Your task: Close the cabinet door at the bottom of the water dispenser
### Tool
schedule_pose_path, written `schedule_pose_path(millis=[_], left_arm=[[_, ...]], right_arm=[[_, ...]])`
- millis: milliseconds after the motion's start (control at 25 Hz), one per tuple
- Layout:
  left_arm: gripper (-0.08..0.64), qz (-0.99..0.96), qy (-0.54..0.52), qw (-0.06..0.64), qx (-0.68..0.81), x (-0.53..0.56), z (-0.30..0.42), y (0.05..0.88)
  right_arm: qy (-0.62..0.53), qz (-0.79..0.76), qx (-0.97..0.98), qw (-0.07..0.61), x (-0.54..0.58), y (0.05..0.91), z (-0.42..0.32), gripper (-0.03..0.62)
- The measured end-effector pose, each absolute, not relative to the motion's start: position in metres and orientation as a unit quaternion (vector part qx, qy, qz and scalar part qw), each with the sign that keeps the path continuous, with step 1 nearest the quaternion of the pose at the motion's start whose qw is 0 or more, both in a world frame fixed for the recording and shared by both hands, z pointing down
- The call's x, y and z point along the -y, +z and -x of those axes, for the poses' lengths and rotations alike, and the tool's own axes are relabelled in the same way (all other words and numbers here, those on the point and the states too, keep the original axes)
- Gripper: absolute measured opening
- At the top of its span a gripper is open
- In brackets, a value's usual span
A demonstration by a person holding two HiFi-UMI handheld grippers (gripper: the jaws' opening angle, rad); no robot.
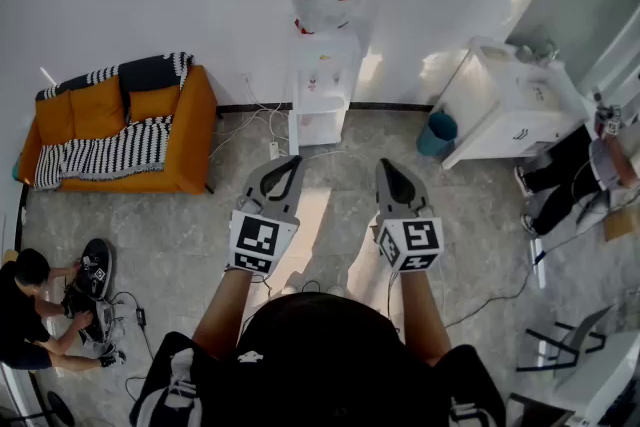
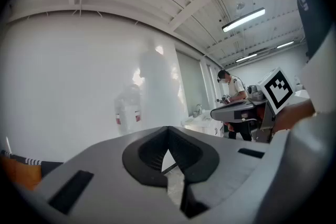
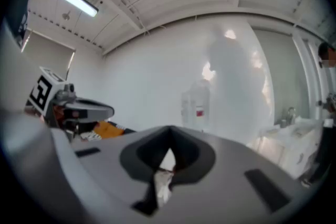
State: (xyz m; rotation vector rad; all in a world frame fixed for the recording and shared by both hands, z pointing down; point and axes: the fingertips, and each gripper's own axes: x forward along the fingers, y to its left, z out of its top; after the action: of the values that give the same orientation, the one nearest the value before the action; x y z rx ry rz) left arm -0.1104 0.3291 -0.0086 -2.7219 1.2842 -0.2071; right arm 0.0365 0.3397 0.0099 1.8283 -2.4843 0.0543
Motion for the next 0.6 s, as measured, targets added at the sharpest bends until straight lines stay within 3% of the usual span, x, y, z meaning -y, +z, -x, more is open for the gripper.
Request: schedule_pose_path(millis=[600], left_arm=[[0.011, 0.887, -0.067, 0.058, -0.453, -0.333, 0.105, -0.009]], right_arm=[[0.003, -0.582, 0.812, 0.034, -0.341, 0.013, -0.056, 0.035]])
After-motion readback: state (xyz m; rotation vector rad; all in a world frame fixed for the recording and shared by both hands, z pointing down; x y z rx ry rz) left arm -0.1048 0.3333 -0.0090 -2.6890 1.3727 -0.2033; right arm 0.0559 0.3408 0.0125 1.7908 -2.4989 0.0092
